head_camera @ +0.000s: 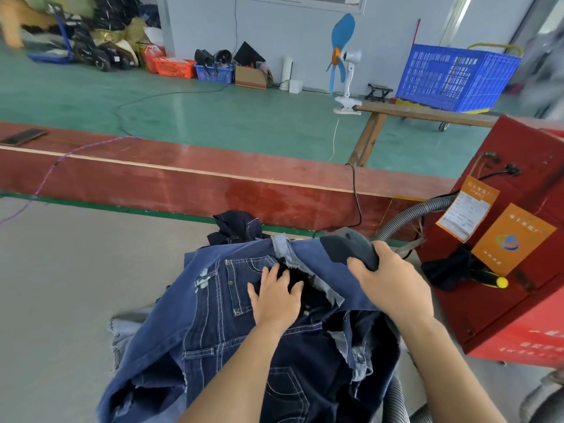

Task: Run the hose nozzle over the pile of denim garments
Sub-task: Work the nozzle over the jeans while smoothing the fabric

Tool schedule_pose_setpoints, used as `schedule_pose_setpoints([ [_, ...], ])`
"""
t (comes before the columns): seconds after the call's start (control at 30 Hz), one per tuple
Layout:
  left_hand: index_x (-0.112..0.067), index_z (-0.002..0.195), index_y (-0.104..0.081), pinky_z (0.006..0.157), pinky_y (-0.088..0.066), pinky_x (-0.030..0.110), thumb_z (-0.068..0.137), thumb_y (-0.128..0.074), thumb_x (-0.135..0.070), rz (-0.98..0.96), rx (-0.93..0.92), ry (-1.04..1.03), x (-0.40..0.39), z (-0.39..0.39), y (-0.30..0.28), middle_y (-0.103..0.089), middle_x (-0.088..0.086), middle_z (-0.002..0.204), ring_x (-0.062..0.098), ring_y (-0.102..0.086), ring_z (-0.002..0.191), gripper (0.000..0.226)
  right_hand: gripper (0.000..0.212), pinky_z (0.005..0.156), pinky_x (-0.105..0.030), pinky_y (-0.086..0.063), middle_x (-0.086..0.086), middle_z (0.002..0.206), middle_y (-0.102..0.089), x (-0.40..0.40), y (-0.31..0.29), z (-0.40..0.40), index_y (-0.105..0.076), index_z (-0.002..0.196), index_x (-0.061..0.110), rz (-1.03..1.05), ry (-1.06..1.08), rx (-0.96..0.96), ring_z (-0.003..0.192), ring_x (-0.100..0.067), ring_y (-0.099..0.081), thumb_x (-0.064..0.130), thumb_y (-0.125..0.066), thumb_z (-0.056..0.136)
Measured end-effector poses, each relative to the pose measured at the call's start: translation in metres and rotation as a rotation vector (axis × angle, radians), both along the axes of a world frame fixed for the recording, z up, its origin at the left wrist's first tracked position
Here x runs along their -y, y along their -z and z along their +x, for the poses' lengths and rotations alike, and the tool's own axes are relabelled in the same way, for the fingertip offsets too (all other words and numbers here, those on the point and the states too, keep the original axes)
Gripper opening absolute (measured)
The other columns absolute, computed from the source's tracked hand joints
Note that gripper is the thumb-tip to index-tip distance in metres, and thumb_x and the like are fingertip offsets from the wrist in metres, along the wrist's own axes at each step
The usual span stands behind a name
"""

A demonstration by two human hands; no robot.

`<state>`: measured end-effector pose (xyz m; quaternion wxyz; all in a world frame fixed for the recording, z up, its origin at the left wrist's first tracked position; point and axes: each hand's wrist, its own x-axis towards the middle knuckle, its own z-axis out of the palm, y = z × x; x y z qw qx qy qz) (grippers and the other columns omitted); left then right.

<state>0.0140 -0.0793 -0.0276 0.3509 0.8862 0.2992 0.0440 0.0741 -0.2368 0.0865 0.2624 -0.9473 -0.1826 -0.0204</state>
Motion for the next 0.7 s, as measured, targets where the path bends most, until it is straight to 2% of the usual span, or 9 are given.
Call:
schedule_pose_setpoints([
  [0.07, -0.021, 0.151, -0.028, 0.116, 0.011, 0.049, 0.097, -0.042, -0.055, 0.094, -0.007, -0.029, 0.006, 0.0, 0.002, -0.008, -0.008, 0.162, 0.013, 0.006, 0.149, 0.066, 0.033, 0.048, -0.026, -0.036, 0.01, 0.062, -0.058, 0.005, -0.005, -0.001, -0.042, 0.075, 0.029, -0.039, -0.018, -0.014, 0.058, -0.009, -0.056, 0.058, -0.052, 0.087],
  [0.17, -0.022, 0.153, -0.02, 0.115, 0.013, 0.051, 0.09, -0.044, -0.065, 0.173, -0.046, -0.056, 0.013, 0.002, 0.004, -0.005, -0.008, 0.162, 0.013, 0.009, 0.149, 0.081, 0.041, 0.052, -0.028, -0.041, 0.009, 0.068, -0.06, 0.005, -0.006, -0.002, -0.047, 0.081, 0.029, -0.185, -0.098, -0.048, 0.062, -0.01, -0.058, 0.07, -0.044, 0.086],
  [0.27, -0.023, 0.154, -0.014, 0.115, 0.014, 0.053, 0.085, -0.045, -0.071, 0.205, -0.086, -0.051, 0.015, 0.003, 0.006, 0.0, -0.009, 0.162, 0.014, 0.013, 0.148, 0.09, 0.046, 0.063, -0.03, -0.051, 0.007, 0.073, -0.061, 0.006, -0.005, 0.0, -0.049, 0.087, 0.026, -0.328, -0.156, -0.069, 0.062, -0.013, -0.06, 0.071, -0.042, 0.086],
  [0.33, -0.023, 0.155, -0.011, 0.115, 0.013, 0.054, 0.082, -0.046, -0.074, 0.228, -0.106, -0.04, 0.015, 0.003, 0.007, 0.002, -0.009, 0.162, 0.015, 0.014, 0.148, 0.095, 0.046, 0.065, -0.03, -0.051, 0.007, 0.072, -0.061, 0.006, -0.004, 0.001, -0.049, 0.087, 0.026, -0.386, -0.178, -0.082, 0.06, -0.014, -0.061, 0.072, -0.042, 0.086],
  [0.43, -0.024, 0.155, -0.009, 0.115, 0.011, 0.055, 0.082, -0.048, -0.074, 0.251, -0.126, -0.03, 0.016, 0.005, 0.009, 0.004, -0.008, 0.162, 0.016, 0.014, 0.148, 0.097, 0.044, 0.059, -0.028, -0.042, 0.007, 0.069, -0.057, 0.0, 0.0, 0.003, -0.048, 0.084, 0.026, -0.444, -0.189, -0.075, 0.063, -0.015, -0.059, 0.069, -0.043, 0.087],
  [0.53, -0.025, 0.155, -0.009, 0.116, 0.01, 0.055, 0.081, -0.051, -0.072, 0.252, -0.137, -0.032, 0.017, 0.006, 0.009, 0.004, -0.008, 0.162, 0.016, 0.013, 0.148, 0.097, 0.04, 0.052, -0.026, -0.034, 0.008, 0.065, -0.052, -0.011, 0.01, 0.004, -0.044, 0.08, 0.025, -0.478, -0.217, -0.051, 0.055, -0.011, -0.05, 0.064, -0.045, 0.089],
  [0.7, -0.026, 0.154, -0.011, 0.116, 0.007, 0.055, 0.079, -0.053, -0.073, 0.252, -0.126, -0.047, 0.016, 0.006, 0.008, 0.001, -0.009, 0.162, 0.016, 0.011, 0.149, 0.098, 0.038, 0.046, -0.026, -0.028, 0.011, 0.064, -0.043, -0.033, 0.023, 0.001, -0.042, 0.086, 0.023, -0.416, -0.22, 0.027, 0.058, -0.012, -0.043, 0.061, -0.045, 0.092],
])
